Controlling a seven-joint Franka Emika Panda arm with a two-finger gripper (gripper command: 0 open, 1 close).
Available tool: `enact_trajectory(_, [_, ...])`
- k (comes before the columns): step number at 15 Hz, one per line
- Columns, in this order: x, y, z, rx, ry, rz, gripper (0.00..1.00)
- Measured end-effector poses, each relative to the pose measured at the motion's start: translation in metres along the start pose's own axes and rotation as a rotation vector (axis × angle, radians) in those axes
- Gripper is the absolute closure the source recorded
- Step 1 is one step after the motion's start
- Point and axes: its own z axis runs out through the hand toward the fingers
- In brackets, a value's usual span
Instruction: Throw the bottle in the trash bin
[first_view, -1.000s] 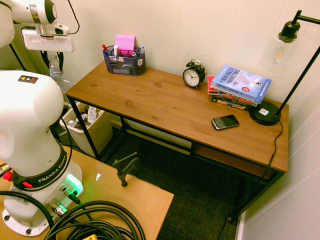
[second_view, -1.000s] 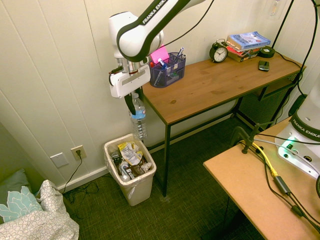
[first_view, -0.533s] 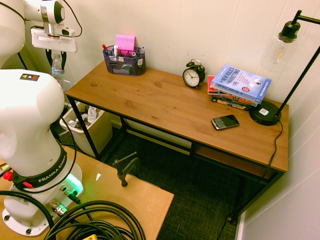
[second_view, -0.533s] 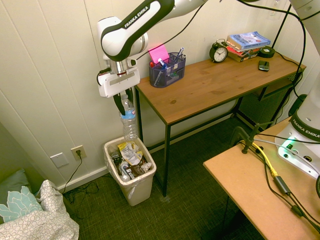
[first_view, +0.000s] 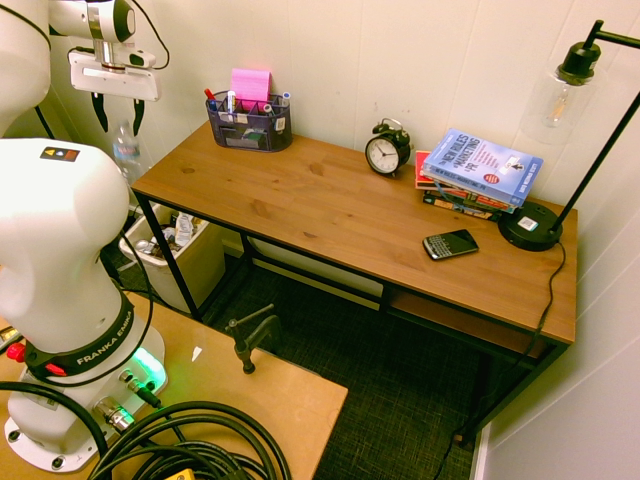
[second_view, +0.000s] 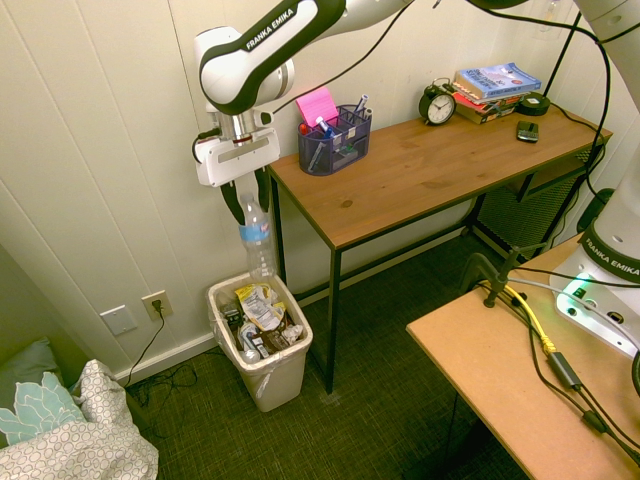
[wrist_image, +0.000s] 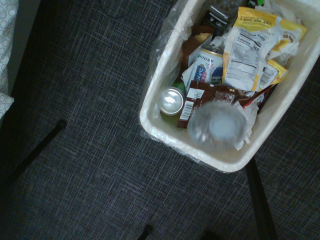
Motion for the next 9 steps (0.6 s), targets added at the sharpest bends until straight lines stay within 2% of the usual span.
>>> enact_trajectory(5, [0.006, 0.002, -0.003, 0.023, 0.019, 0.016, 0.0])
enact_trajectory(7, [0.004, 0.009, -0.015, 0.076, 0.076, 0.04, 0.0])
enact_trajectory(9, [-0.008, 0.019, -0.052, 0.139, 0.152, 0.077, 0.0])
